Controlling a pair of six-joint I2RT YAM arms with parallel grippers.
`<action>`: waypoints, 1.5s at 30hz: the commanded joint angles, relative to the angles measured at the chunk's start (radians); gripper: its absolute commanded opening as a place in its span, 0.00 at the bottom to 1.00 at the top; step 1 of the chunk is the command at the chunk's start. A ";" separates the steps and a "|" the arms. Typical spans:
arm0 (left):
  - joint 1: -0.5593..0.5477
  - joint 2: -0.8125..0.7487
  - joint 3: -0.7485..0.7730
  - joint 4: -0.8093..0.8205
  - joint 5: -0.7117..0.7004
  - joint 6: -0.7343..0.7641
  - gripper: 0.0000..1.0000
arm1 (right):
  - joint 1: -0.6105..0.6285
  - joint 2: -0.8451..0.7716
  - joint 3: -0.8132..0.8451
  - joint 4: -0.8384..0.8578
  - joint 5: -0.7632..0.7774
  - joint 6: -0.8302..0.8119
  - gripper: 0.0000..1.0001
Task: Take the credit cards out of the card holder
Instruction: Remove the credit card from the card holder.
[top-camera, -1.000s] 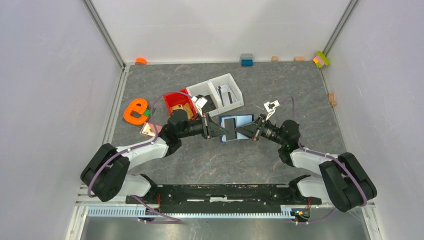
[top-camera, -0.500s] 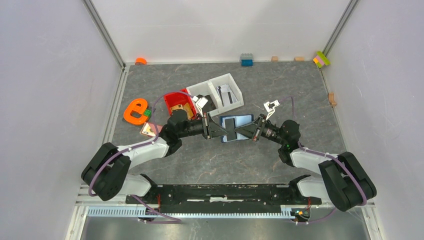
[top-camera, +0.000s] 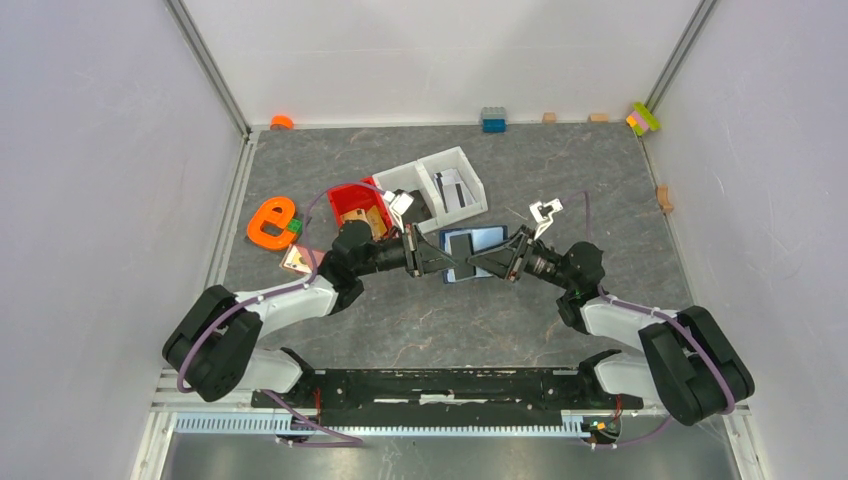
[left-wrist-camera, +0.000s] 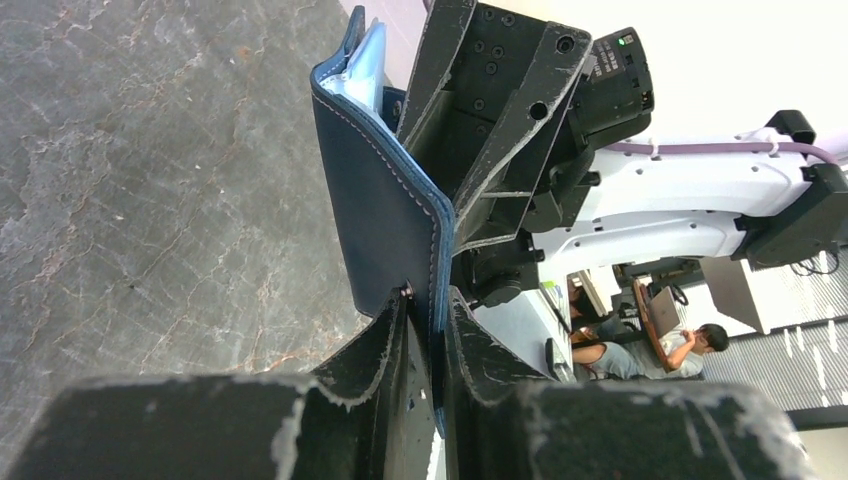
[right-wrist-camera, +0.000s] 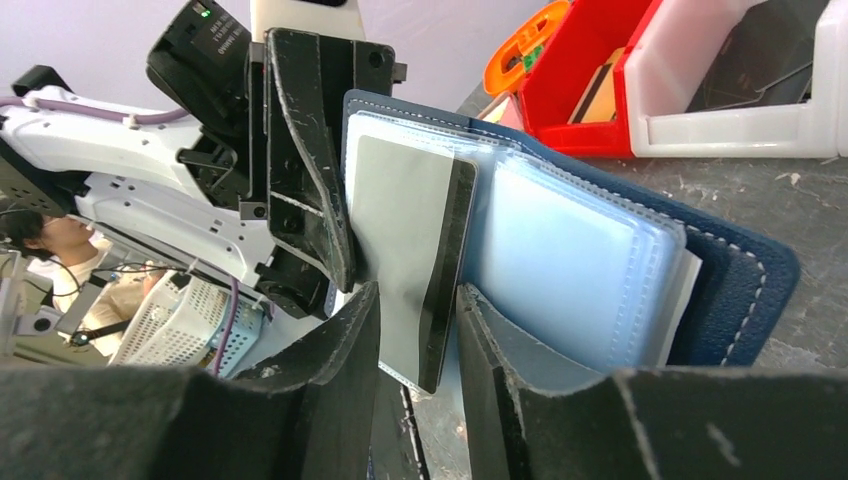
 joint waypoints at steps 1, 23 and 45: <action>-0.018 -0.028 0.006 0.188 0.059 -0.062 0.06 | 0.004 0.017 -0.003 0.131 -0.066 0.073 0.42; 0.048 0.044 -0.007 0.224 0.057 -0.143 0.02 | -0.035 0.209 -0.046 0.817 -0.132 0.528 0.18; 0.066 0.138 0.016 0.215 0.073 -0.187 0.02 | -0.035 0.160 -0.043 0.845 -0.138 0.532 0.23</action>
